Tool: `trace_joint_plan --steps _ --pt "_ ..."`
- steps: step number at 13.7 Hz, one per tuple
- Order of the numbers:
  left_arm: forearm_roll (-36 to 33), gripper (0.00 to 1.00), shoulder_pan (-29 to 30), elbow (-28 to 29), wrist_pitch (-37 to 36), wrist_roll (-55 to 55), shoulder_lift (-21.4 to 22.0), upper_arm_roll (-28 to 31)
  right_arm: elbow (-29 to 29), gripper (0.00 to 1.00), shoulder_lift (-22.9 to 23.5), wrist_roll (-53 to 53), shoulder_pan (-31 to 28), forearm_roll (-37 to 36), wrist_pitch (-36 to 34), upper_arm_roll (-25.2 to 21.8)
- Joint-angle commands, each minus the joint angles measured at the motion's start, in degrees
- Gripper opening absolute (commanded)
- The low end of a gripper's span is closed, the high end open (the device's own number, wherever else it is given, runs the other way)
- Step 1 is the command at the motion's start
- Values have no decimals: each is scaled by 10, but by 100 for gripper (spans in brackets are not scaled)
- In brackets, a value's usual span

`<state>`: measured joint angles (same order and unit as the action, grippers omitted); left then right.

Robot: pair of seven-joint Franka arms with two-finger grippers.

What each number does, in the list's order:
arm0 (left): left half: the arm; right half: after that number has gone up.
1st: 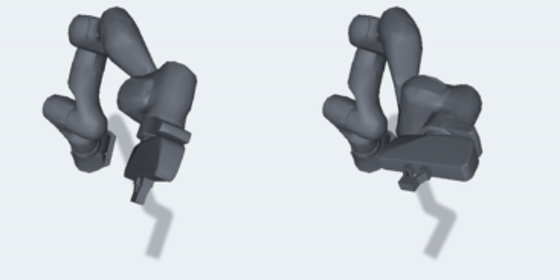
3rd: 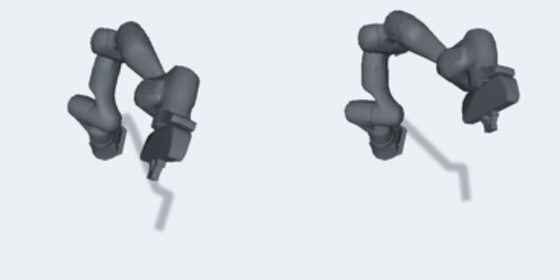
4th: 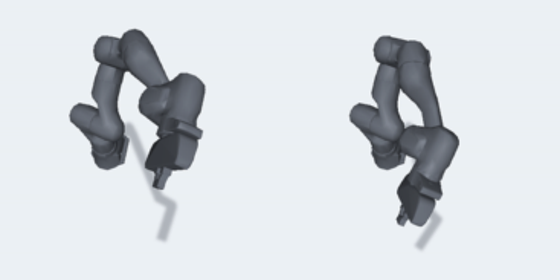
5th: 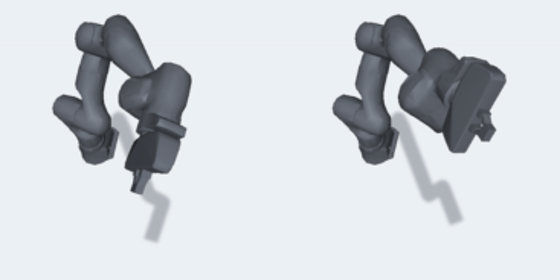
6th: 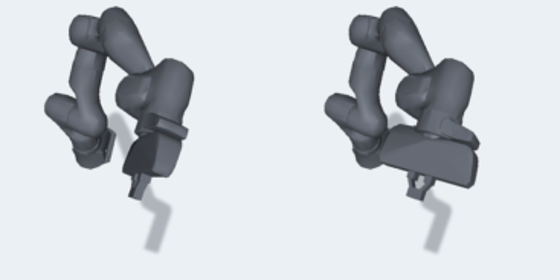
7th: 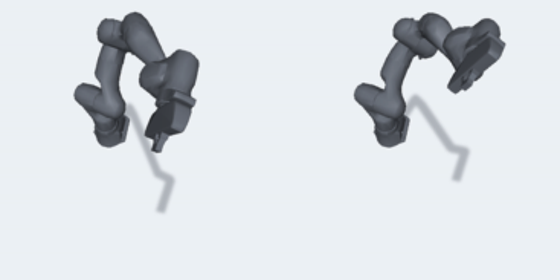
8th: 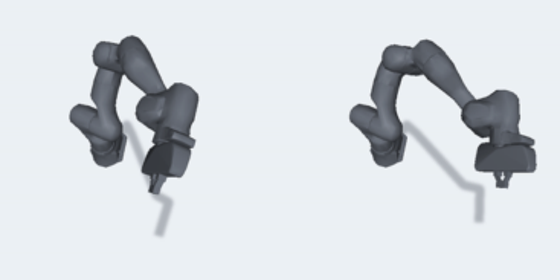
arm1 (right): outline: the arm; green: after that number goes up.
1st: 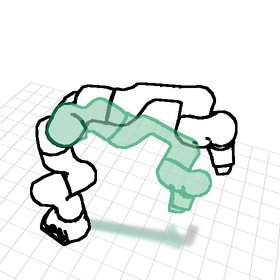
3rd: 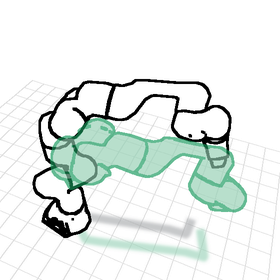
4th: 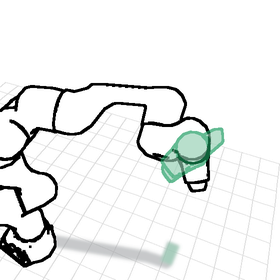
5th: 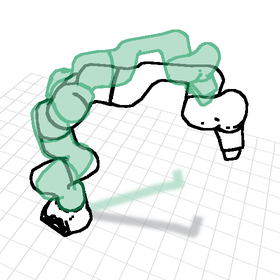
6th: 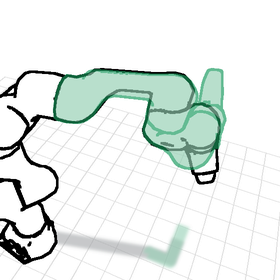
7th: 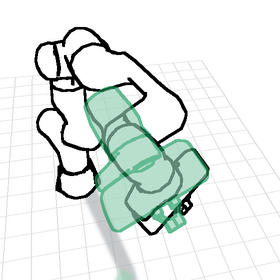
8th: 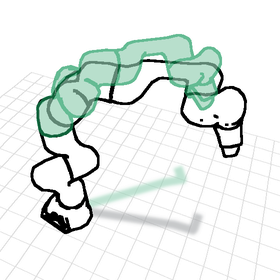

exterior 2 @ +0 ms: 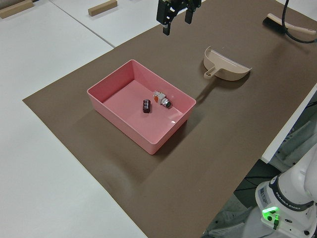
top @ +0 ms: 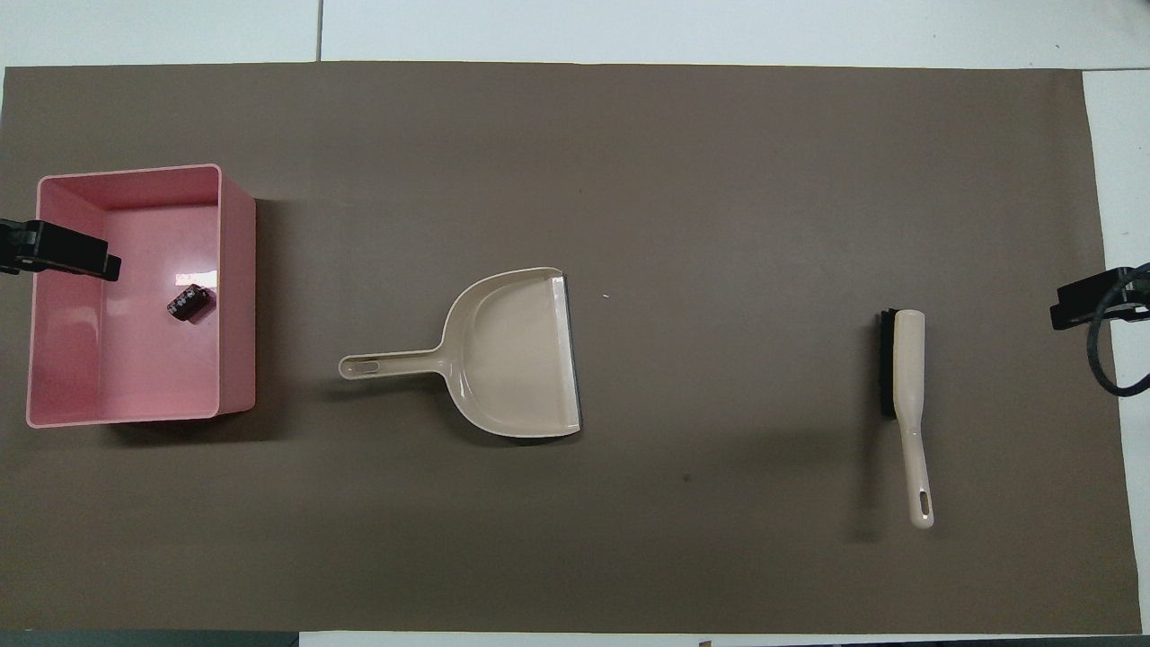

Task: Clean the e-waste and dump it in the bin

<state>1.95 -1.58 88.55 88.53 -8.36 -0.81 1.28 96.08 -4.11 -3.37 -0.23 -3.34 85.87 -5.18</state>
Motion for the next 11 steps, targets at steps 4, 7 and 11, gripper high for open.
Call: trace_joint_plan --steps 4,7,11 --pt "2 98 23 17 -66 4 27 -3 8 99 -10 -10 -2 4 1 -2" --pt "3 98 23 21 -52 7 29 -4 8 99 -10 -9 -2 4 1 -2" --pt "3 98 18 18 -52 12 27 -4 8 99 -10 -9 -2 4 1 -2"
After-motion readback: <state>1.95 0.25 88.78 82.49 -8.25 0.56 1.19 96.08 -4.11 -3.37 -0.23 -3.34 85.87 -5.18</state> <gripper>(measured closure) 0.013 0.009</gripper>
